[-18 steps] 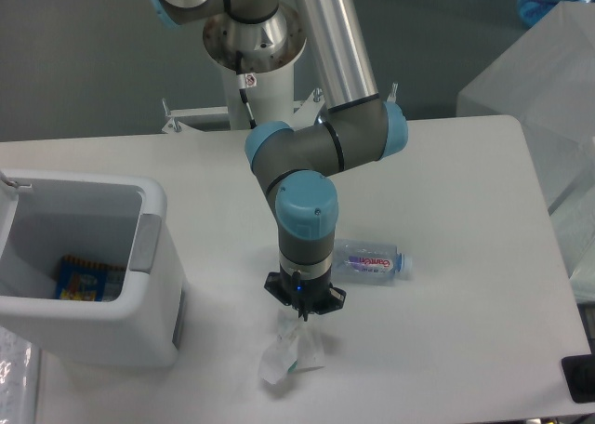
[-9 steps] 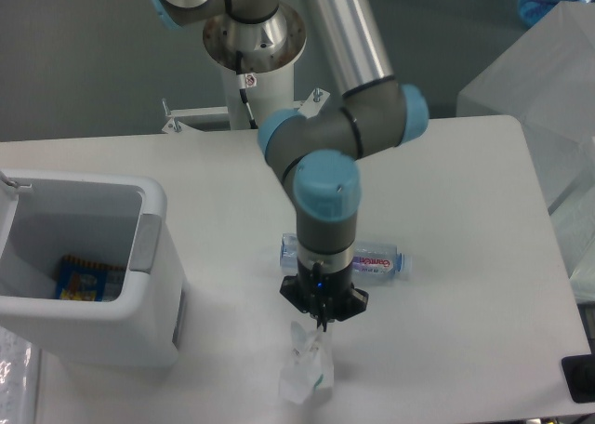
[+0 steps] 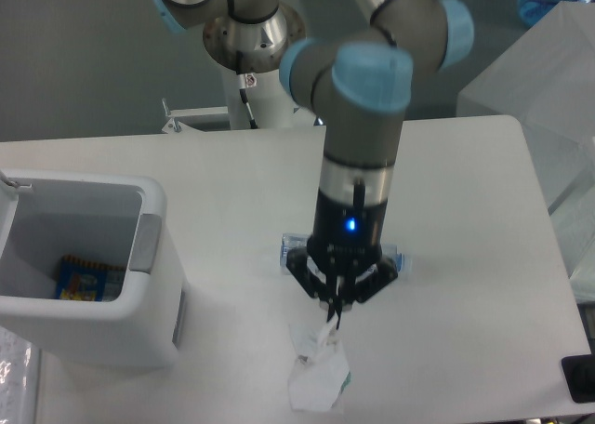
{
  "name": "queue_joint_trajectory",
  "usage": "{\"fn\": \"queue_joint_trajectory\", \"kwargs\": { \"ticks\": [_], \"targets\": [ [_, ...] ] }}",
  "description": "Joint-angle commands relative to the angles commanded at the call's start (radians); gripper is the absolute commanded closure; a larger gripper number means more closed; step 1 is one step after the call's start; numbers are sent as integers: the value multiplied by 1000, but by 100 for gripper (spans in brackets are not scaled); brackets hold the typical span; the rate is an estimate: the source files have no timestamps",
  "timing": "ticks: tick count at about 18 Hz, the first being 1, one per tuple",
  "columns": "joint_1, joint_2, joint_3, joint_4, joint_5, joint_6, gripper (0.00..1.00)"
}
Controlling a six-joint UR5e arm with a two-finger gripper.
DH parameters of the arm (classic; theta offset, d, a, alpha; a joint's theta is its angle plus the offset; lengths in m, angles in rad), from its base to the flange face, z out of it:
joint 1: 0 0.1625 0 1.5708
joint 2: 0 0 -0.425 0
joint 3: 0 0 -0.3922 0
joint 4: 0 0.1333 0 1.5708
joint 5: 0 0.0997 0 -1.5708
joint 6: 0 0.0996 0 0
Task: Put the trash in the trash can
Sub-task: 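Lift the tissue and carry it over the white trash bin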
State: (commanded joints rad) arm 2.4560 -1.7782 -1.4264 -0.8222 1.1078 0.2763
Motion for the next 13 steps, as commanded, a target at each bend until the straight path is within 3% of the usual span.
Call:
{"fn": "queue_joint_trajectory", "kwargs": {
  "ticks": [3, 8, 13],
  "targets": [
    [-21, 94, -45, -32, -26, 0, 100],
    [-127, 203, -123, -35, -20, 15, 100],
    [-244, 204, -158, -35, -16, 87, 100]
  ]
}}
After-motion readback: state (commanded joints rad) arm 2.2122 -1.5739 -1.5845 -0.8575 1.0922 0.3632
